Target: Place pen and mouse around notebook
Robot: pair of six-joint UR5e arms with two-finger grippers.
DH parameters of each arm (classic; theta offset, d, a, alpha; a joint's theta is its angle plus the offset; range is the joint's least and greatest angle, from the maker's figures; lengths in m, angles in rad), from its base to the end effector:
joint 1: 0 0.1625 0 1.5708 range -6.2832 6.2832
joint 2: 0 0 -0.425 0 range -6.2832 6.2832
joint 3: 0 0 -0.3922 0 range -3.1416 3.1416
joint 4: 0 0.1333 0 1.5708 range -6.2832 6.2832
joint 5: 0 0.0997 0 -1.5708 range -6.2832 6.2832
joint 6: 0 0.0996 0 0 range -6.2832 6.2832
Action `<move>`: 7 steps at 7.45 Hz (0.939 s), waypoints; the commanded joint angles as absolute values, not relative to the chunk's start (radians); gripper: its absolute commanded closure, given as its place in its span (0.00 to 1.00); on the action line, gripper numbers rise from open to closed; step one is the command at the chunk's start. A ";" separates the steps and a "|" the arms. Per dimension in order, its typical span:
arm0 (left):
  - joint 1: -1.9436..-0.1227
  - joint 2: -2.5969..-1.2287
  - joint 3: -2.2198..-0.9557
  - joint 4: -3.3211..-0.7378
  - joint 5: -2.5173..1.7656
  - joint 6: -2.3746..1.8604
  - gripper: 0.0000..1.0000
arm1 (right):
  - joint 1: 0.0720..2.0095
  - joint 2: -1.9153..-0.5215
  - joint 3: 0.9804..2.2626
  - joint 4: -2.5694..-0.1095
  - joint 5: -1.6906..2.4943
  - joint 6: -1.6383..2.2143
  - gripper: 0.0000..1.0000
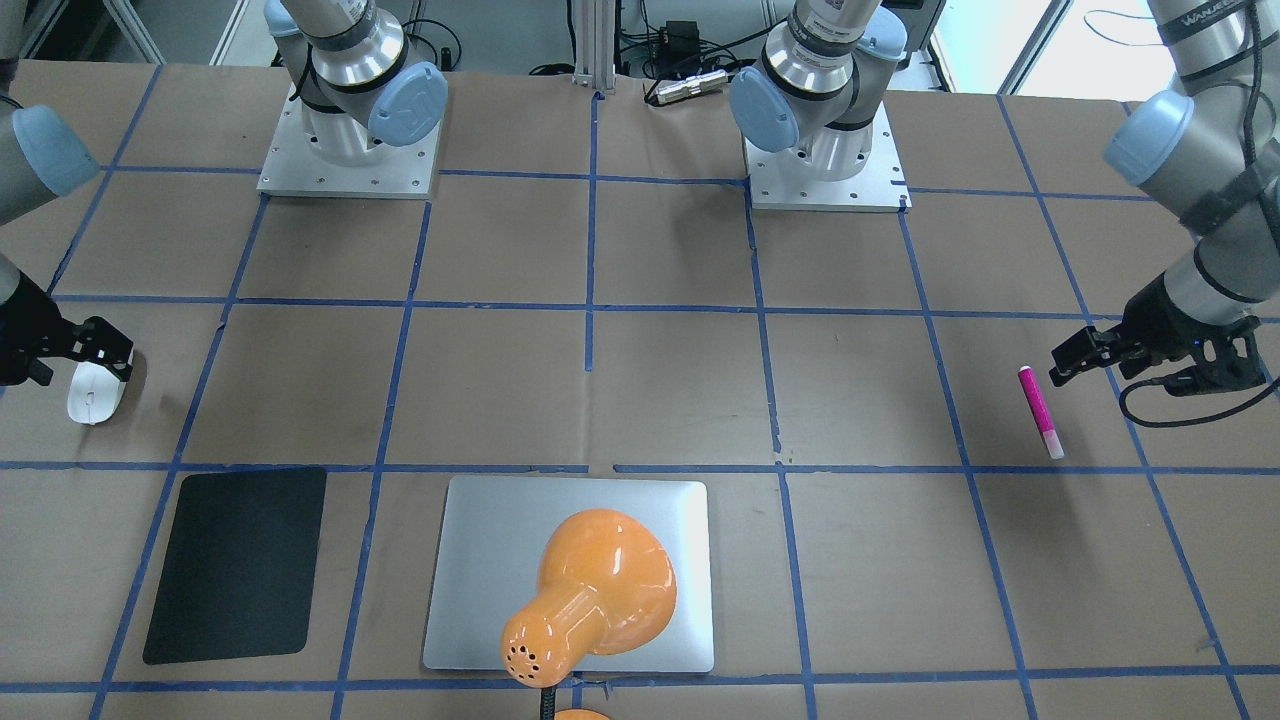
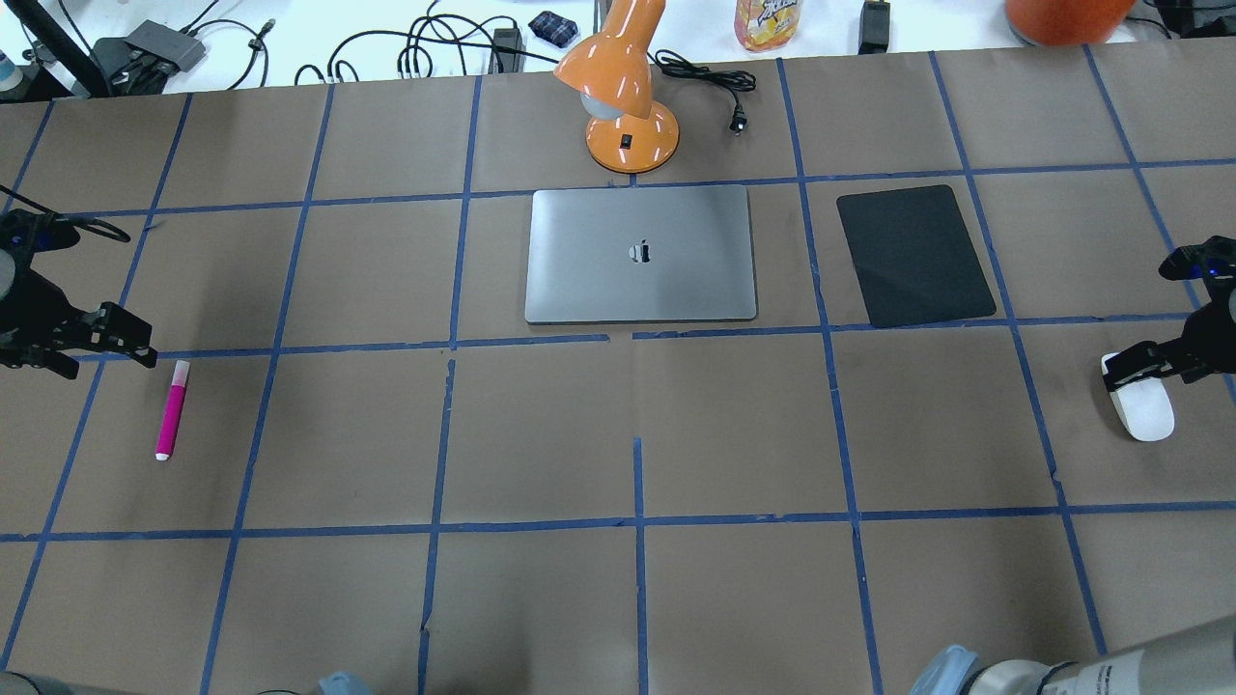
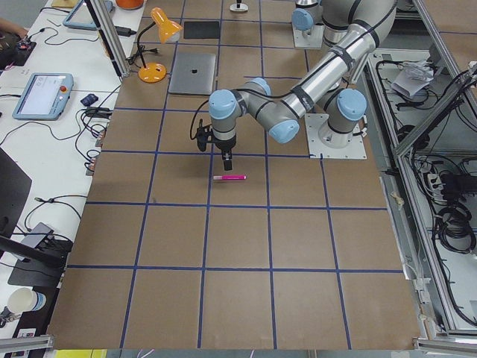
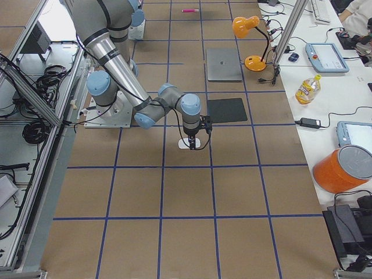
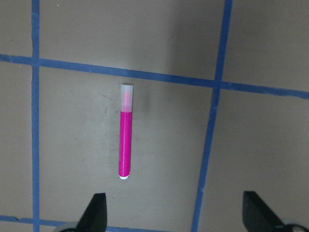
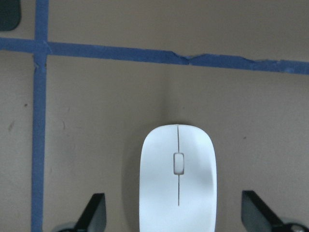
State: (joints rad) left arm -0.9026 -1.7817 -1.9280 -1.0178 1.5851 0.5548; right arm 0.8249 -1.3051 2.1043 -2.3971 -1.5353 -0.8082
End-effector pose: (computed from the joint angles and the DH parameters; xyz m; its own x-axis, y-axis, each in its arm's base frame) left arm 0.2173 -0.4881 0.2660 -0.9936 -0.1130 -0.0042 -0.1131 0.9934 0.0204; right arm -0.2303 -0.4509 0.1947 -0.9980 -0.0628 -0.0049 -0.0626 0.9971 -0.0444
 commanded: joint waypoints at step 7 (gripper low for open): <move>-0.894 -1.945 -1.993 -0.833 1.586 0.552 0.27 | 0.822 -1.259 2.106 -2.401 -1.542 -0.784 0.31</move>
State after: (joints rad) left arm -0.8949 -1.9314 -1.9933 -0.8535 1.5860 0.5525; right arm 0.8222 -1.2577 2.1066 -2.4027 -1.5466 -0.7923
